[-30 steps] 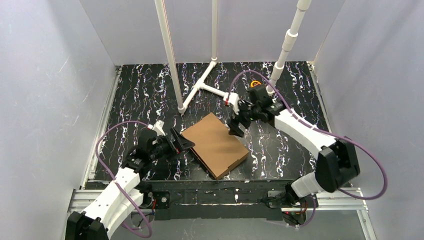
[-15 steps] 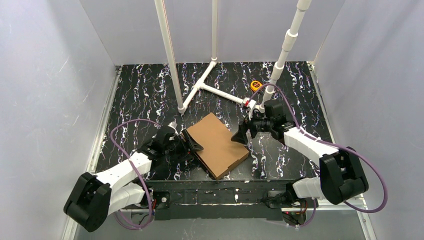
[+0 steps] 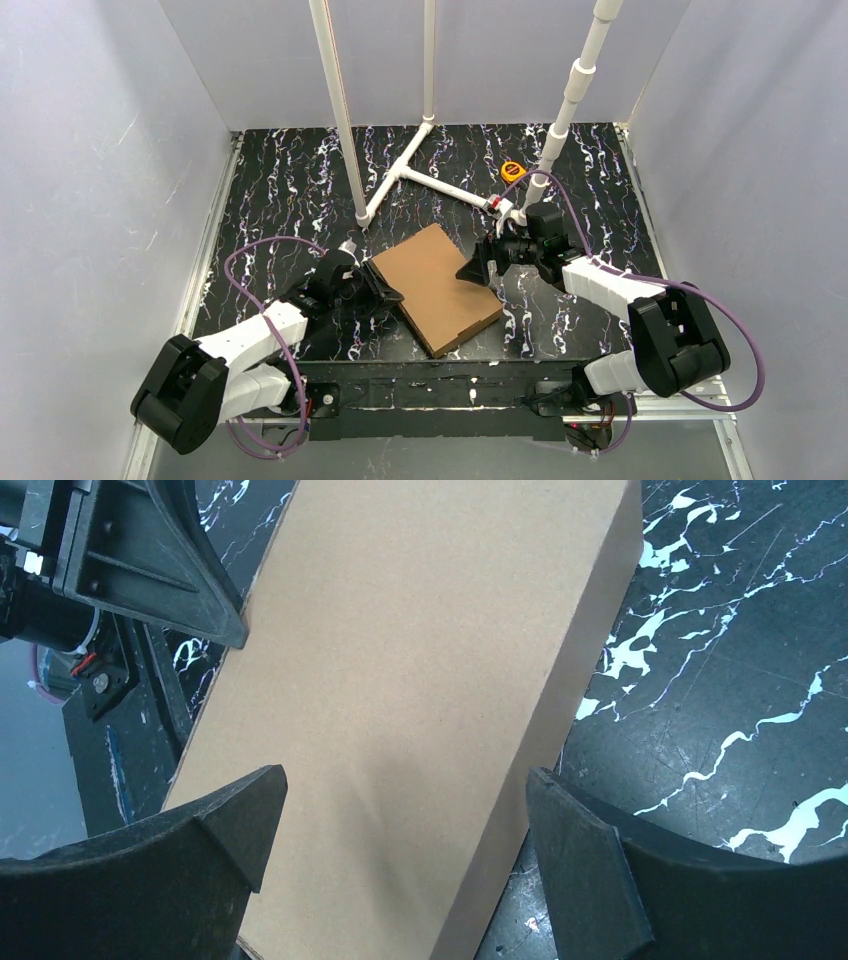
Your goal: Fold the paper box
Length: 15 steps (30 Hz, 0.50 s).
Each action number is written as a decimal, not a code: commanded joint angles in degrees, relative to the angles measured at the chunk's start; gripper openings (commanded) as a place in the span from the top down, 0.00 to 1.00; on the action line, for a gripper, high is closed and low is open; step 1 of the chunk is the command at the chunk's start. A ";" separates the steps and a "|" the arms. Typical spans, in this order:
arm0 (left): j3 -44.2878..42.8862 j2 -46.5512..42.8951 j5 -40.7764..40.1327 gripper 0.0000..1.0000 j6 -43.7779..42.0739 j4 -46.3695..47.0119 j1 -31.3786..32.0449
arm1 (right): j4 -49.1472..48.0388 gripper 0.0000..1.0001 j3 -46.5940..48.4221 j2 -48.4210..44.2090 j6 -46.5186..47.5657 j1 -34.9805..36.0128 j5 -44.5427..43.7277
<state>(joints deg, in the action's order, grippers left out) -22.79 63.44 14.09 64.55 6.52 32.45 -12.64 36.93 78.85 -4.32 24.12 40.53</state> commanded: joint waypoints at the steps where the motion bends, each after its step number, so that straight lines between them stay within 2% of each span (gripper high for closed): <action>1: 1.40 0.23 -2.49 0.79 -0.33 0.50 0.29 | -3.35 0.02 -0.27 -0.80 -0.87 -0.12 0.77; 5: 3.54 -0.27 -3.28 0.84 -0.06 1.48 0.25 | -3.89 0.02 -0.31 -0.89 -3.13 -0.12 -0.76; 10: 5.49 -0.74 -3.97 0.86 0.22 2.53 0.27 | -5.05 0.02 -0.88 -0.27 -9.96 -0.12 -8.12; 15: 5.56 0.56 -3.53 0.86 0.25 3.85 0.25 | -6.36 0.02 -2.10 0.77 -11.28 -0.04 -9.35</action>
<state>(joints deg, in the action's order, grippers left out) -19.11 62.39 13.47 66.26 13.45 32.45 -15.35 36.38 79.00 -12.62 24.12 33.98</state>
